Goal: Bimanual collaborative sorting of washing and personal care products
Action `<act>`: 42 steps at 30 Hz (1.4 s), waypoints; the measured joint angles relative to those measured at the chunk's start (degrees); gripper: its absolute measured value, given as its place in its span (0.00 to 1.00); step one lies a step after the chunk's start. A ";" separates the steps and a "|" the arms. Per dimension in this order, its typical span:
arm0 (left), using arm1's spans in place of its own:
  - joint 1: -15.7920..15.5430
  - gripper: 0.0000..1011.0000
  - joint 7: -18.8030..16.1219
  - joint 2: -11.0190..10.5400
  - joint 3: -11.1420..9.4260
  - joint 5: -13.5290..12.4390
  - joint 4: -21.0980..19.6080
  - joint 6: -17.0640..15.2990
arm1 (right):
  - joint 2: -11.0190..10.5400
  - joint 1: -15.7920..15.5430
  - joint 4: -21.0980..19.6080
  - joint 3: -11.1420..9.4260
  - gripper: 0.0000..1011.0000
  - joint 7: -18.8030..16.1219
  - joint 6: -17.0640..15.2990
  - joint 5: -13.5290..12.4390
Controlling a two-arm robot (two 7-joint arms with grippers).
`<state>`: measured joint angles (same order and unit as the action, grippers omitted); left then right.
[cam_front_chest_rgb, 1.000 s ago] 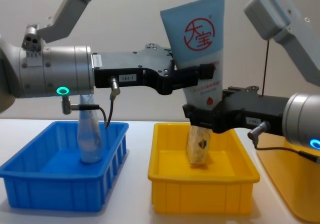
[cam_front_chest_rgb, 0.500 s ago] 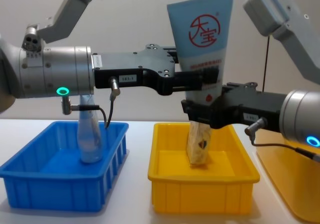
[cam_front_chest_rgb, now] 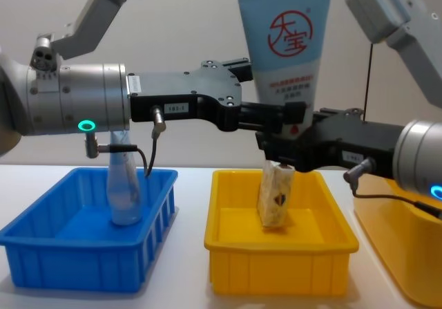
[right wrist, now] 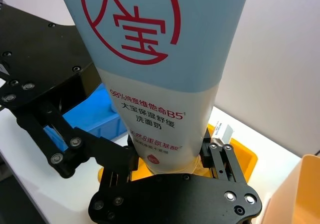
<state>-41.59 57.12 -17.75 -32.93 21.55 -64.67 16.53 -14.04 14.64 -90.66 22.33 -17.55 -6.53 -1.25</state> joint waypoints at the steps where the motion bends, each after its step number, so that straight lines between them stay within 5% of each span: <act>1: 0.00 0.99 0.00 0.00 0.00 0.01 0.00 0.00 | 0.00 -0.16 -0.17 -0.08 0.64 0.12 0.00 0.01; 23: 0.00 0.99 -0.02 0.00 0.00 0.02 0.00 0.00 | 1.49 -6.17 -5.41 -6.33 0.64 8.44 -1.39 1.21; 42: 0.00 0.99 -0.02 0.00 0.00 0.02 0.00 0.00 | 4.97 -6.03 -3.98 -13.06 0.64 17.47 -4.95 2.56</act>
<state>-41.59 57.10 -17.75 -32.93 21.56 -64.67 16.53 -9.07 8.60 -94.64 9.27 -0.09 -11.48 1.31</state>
